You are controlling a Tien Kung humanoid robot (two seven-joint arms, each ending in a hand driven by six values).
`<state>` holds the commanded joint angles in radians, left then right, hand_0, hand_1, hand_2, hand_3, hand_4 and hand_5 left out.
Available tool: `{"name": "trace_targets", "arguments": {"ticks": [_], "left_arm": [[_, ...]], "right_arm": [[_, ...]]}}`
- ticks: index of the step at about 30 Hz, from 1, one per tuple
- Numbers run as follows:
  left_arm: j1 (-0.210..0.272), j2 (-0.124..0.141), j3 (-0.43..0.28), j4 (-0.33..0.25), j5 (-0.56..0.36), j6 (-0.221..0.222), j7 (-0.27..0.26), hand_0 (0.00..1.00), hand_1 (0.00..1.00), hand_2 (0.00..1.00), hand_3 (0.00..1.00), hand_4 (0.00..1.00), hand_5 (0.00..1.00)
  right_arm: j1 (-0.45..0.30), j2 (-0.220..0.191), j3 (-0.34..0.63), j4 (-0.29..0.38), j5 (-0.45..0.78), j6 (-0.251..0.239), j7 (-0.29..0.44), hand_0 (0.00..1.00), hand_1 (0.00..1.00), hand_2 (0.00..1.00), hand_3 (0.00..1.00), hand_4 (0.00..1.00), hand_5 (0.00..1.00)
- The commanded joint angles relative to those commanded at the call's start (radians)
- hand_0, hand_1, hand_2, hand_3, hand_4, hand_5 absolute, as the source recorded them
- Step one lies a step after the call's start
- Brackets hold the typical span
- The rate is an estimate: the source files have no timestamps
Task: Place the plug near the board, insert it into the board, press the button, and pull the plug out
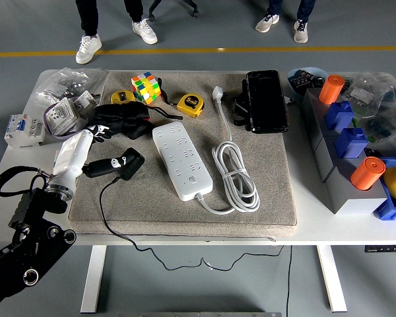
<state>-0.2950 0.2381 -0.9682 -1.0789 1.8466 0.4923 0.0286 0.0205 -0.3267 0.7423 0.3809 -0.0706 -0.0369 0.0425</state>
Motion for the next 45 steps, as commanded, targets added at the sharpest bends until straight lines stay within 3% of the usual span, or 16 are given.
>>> {"name": "trace_targets", "arguments": {"ticks": [18,19,30,31,36,37,42,43,45], "left_arm": [[-0.026,-0.035,0.051,0.069,0.081,0.008,0.055,0.637,0.65,0.673,0.709,0.998,0.533],[-0.028,-0.036,0.054,0.072,0.085,0.008,0.059,0.571,0.6,0.631,0.684,0.998,0.478],[-0.042,-0.056,0.073,0.093,0.107,0.008,0.086,0.525,0.573,0.598,0.663,0.998,0.446],[-0.044,-0.056,0.074,0.094,0.108,0.009,0.087,0.416,0.494,0.547,0.609,0.998,0.407],[-0.054,-0.061,0.079,0.103,0.115,0.017,0.096,0.416,0.494,0.547,0.609,0.998,0.407],[-0.057,-0.062,0.081,0.107,0.118,0.019,0.099,0.332,0.405,0.52,0.552,0.998,0.251],[-0.061,-0.066,0.087,0.114,0.13,0.028,0.1,0.332,0.405,0.52,0.552,0.998,0.251],[-0.061,-0.067,0.088,0.114,0.131,0.03,0.099,0.255,0.364,0.495,0.533,0.967,0.124],[-0.062,-0.067,0.091,0.115,0.136,0.039,0.097,0.255,0.364,0.495,0.533,0.967,0.124]], "right_arm": [[0.001,-0.006,0.004,0.006,-0.007,-0.004,0.001,0.607,0.662,0.646,0.519,0.823,0.518],[0.001,-0.006,0.005,0.006,-0.007,-0.004,0.001,0.607,0.662,0.646,0.519,0.823,0.517],[0.001,-0.002,0.007,0.007,-0.008,-0.003,0.004,0.607,0.662,0.646,0.519,0.823,0.517],[0.001,-0.002,0.008,0.007,-0.008,-0.003,0.004,0.607,0.662,0.644,0.518,0.822,0.516],[0.001,-0.003,0.011,0.008,-0.01,-0.004,0.004,0.607,0.662,0.644,0.518,0.822,0.516],[0.001,-0.003,0.011,0.009,-0.01,-0.005,0.004,0.607,0.661,0.642,0.518,0.822,0.515],[0.001,-0.002,0.011,0.009,-0.01,-0.005,0.006,0.607,0.661,0.642,0.518,0.822,0.515],[0.001,-0.002,0.011,0.01,-0.01,-0.005,0.006,0.607,0.661,0.642,0.518,0.821,0.514],[0.001,-0.002,0.013,0.011,-0.012,-0.006,0.006,0.607,0.661,0.642,0.518,0.821,0.514]]}}
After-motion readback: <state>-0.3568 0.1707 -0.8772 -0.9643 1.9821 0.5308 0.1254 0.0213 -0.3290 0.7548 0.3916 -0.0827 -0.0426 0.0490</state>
